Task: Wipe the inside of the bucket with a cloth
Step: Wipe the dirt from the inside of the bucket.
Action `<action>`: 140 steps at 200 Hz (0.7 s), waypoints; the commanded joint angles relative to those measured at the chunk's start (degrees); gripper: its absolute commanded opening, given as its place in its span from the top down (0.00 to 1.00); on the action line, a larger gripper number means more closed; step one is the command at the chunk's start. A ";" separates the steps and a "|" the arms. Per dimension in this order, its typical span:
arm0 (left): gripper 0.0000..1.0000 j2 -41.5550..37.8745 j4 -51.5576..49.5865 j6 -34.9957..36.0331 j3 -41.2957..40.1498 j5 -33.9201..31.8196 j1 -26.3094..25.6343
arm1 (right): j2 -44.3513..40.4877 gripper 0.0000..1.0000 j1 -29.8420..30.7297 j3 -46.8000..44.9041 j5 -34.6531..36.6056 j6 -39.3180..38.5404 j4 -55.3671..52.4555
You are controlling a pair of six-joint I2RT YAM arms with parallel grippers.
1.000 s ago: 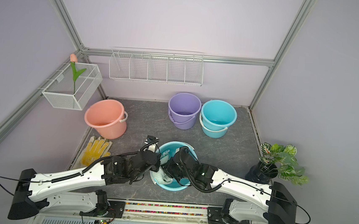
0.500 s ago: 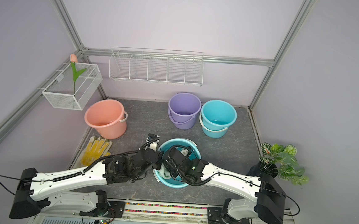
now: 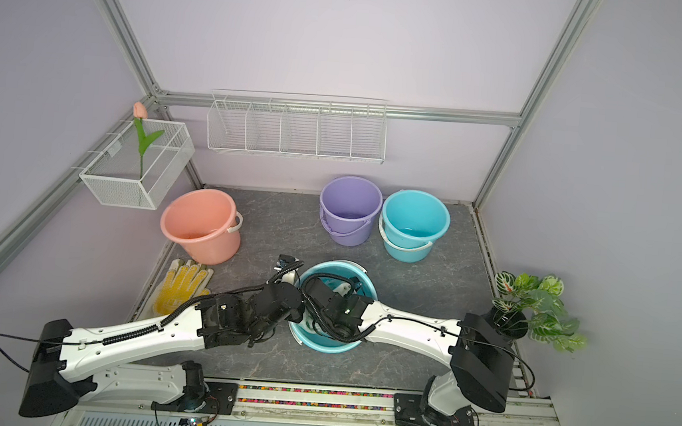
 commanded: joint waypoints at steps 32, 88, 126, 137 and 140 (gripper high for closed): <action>1.00 -1.10 2.05 2.36 1.63 3.29 -1.68 | 1.26 0.93 -1.43 -4.95 6.57 1.97 -4.75; 1.00 -1.11 2.13 3.14 1.98 3.14 -1.68 | -10.95 0.93 -1.58 -6.53 6.23 -8.79 -3.17; 1.00 -1.09 1.99 3.69 2.46 3.20 -1.67 | -18.88 0.93 -1.58 -11.64 0.91 -25.50 4.50; 1.00 -1.14 2.05 3.80 2.49 3.32 -1.67 | -21.23 0.93 -1.63 -13.38 -1.18 -29.98 7.96; 1.00 -1.20 1.98 3.78 2.48 3.30 -1.68 | -21.82 0.93 -1.58 -13.82 -1.70 -31.26 8.84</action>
